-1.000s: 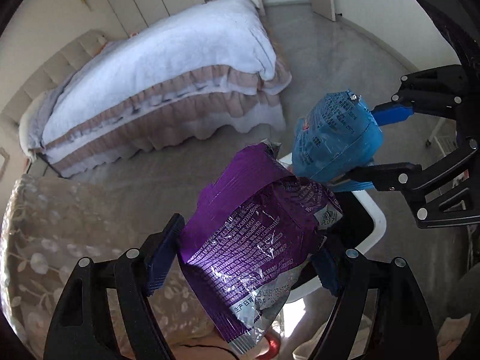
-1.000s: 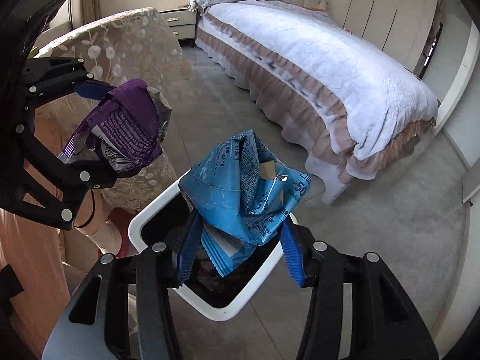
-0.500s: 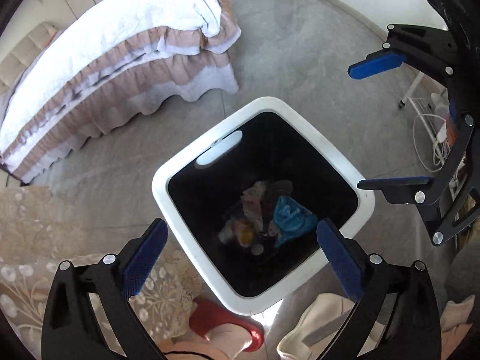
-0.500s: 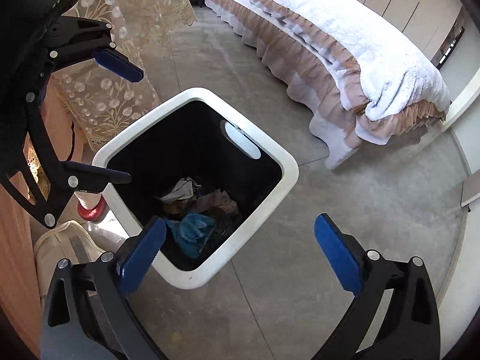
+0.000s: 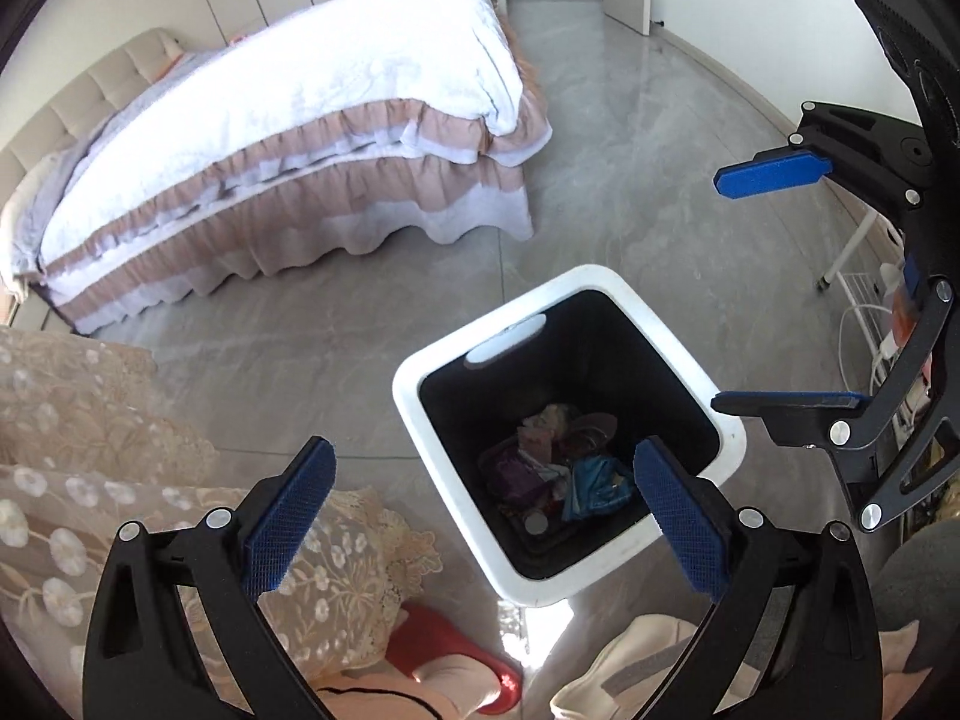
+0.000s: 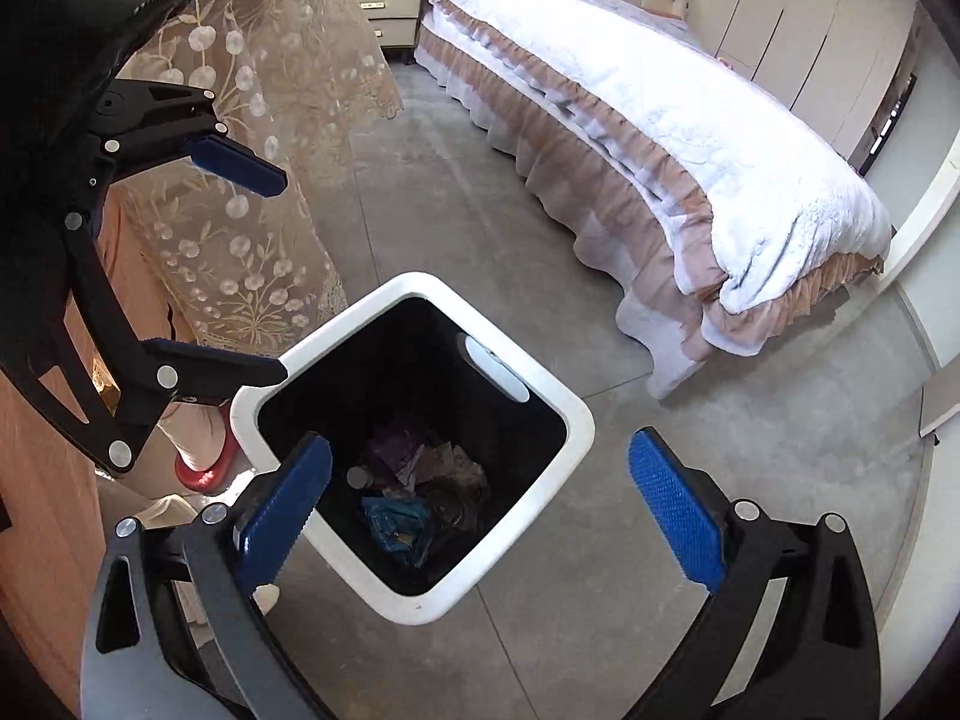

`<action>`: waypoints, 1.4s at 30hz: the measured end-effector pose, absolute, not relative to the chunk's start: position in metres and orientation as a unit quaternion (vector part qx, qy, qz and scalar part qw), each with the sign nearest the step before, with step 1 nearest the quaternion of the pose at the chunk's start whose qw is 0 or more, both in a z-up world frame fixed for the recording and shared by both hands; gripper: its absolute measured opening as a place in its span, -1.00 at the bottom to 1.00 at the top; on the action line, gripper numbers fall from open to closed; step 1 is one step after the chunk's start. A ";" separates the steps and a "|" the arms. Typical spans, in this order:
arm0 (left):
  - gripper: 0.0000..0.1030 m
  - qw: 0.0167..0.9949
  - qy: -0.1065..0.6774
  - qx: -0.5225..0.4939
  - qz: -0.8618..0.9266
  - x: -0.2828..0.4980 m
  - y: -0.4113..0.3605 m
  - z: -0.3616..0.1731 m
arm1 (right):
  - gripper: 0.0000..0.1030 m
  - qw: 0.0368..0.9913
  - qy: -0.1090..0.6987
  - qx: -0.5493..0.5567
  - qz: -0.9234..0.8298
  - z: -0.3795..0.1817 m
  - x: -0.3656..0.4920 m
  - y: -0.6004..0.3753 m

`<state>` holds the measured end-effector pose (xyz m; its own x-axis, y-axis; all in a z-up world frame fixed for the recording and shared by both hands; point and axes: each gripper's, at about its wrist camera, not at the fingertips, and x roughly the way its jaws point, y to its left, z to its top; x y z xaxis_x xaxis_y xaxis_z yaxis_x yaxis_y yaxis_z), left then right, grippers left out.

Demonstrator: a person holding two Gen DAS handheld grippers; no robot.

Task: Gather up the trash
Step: 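Move both tools back from the bin to the table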

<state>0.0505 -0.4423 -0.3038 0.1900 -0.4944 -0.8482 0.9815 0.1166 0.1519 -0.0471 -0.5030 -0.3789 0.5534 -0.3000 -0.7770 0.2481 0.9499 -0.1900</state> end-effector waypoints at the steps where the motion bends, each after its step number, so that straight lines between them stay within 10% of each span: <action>1: 0.90 0.680 0.323 0.367 -0.546 0.053 -0.439 -0.298 | 0.92 0.883 0.440 -0.032 -0.157 -0.374 -0.046 -0.501; 42: 0.90 0.940 0.243 0.159 -0.180 0.195 -0.160 -0.124 | 0.92 0.972 0.226 -0.049 0.048 -0.193 0.144 -0.316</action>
